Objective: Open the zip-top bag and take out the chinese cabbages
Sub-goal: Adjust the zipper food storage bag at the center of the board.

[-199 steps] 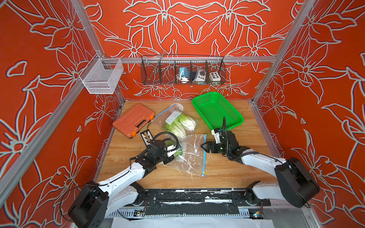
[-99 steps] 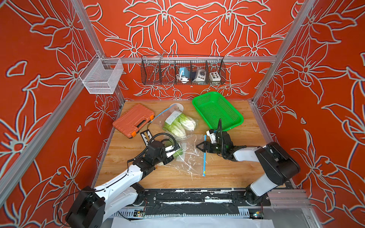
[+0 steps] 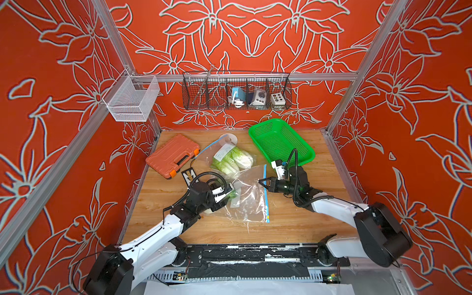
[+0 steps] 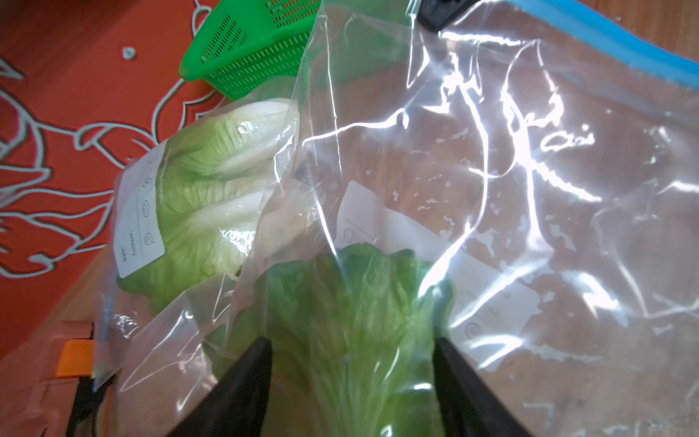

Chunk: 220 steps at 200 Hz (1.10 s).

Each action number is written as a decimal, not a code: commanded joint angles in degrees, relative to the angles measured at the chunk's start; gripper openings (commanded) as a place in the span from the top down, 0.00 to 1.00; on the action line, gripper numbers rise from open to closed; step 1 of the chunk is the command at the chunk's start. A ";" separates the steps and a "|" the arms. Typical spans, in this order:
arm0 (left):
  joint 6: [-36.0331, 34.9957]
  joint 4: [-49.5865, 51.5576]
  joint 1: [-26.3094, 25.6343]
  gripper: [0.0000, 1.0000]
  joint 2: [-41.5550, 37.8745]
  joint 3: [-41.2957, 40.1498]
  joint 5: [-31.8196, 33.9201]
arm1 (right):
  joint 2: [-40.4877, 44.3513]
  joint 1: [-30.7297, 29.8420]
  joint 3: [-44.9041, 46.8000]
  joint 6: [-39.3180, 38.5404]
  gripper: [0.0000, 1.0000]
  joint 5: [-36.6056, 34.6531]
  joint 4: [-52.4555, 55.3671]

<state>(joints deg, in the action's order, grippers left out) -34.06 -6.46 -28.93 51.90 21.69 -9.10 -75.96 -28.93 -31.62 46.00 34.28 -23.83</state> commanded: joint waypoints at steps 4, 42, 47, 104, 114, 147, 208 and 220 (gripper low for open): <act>1.90 -2.67 0.11 0.17 -5.64 4.04 -2.85 | 4.72 0.12 -3.34 7.81 1.00 -9.62 7.37; 2.76 -7.95 -3.43 0.14 -15.57 2.10 -8.47 | 11.57 0.15 -9.05 13.40 1.00 -18.96 16.72; 2.42 -8.24 -3.96 0.14 -16.64 1.54 -8.72 | 12.00 0.06 -9.82 14.04 1.00 -19.81 17.58; 1.76 -10.64 -10.77 0.14 -21.80 -2.99 -8.90 | 12.69 -0.47 -15.01 21.08 1.00 -24.49 19.42; 1.85 -12.31 -12.30 0.14 -20.81 -3.47 -7.48 | 12.45 -0.74 -16.02 21.56 1.00 -24.98 19.61; 1.99 -19.70 -17.92 0.14 -13.72 -3.30 -3.71 | 11.05 -2.08 -18.19 24.21 1.00 -26.55 18.82; 10.93 -33.93 -23.50 0.10 -2.73 -3.03 2.78 | 10.62 -4.01 -23.58 25.43 1.00 -23.65 14.53; 11.79 -35.10 -23.45 0.08 -3.37 -3.41 4.77 | 11.93 -3.94 -24.72 24.74 1.00 -23.45 14.84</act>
<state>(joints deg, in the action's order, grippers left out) -26.68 -33.54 -52.14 49.17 18.15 -8.99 -66.15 -32.71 -52.71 69.91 10.44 -5.04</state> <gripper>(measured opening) 0.904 0.043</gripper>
